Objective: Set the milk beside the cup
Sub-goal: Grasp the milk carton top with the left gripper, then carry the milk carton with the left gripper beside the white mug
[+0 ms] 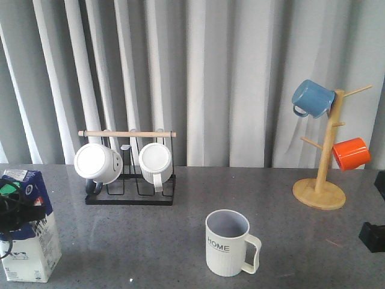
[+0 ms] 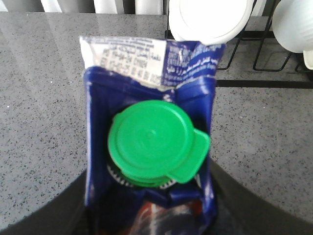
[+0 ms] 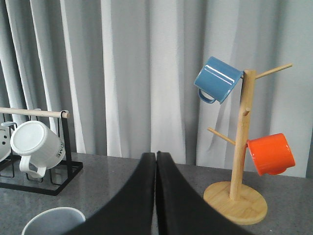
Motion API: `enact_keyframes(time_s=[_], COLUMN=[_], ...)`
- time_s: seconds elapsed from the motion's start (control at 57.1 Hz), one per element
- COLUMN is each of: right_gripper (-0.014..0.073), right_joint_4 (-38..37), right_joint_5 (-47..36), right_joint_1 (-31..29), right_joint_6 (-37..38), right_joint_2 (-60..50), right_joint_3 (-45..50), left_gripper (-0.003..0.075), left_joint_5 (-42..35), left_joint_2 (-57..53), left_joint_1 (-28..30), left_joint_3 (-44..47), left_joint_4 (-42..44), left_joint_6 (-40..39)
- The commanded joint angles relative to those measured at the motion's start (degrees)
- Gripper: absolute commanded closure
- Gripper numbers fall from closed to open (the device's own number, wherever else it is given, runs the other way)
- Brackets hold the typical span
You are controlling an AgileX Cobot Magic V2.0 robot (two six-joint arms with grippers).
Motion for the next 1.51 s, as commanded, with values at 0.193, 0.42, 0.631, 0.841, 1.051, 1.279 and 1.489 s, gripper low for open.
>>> enact_keyframes(time_s=[0.193,0.42,0.631,0.841,1.051,1.279,1.489], right_gripper=[0.0602,0.0602,0.0602,0.0602,0.0602,0.0602,0.0602], right_joint_4=[-0.3,-0.3,-0.3,-0.3,-0.3,-0.3,-0.3], right_joint_5=[-3.8,-3.8,-3.8,-3.8,-3.8,-3.8,-3.8], right_joint_1=[-0.2,-0.2,-0.2,-0.2,-0.2,-0.2,-0.2], right_joint_6=[-0.3,-0.3,-0.3,-0.3,-0.3,-0.3,-0.3], right_joint_2=[-0.5,-0.5,-0.5,-0.5,-0.5,-0.5,-0.5], right_joint_3=[-1.7,-1.7,-1.7,-1.7,-1.7,-1.7,-1.7], left_gripper=[0.0617,0.0637,0.0637,0.0637,0.0637,0.0637,0.0636], left_joint_5=[-6.3,-6.3,-6.3,-5.3,-2.8,-4.3,-14.0], left_joint_2=[-1.8,-2.9,-7.7,-13.1,-16.1,-16.1,-14.3], left_joint_1=[0.0,-0.1,-0.1,-0.1,-0.1,-4.5,-17.3], left_joint_3=[-2.0,-2.0,-2.0,-2.0,-2.0,-2.0,-2.0], left_joint_4=[-0.1,-5.1,-9.7,-9.7,-9.7,-17.2,-46.8], left_joint_6=[-0.2,-0.3,-0.2,-0.2,-0.2,7.2,46.0])
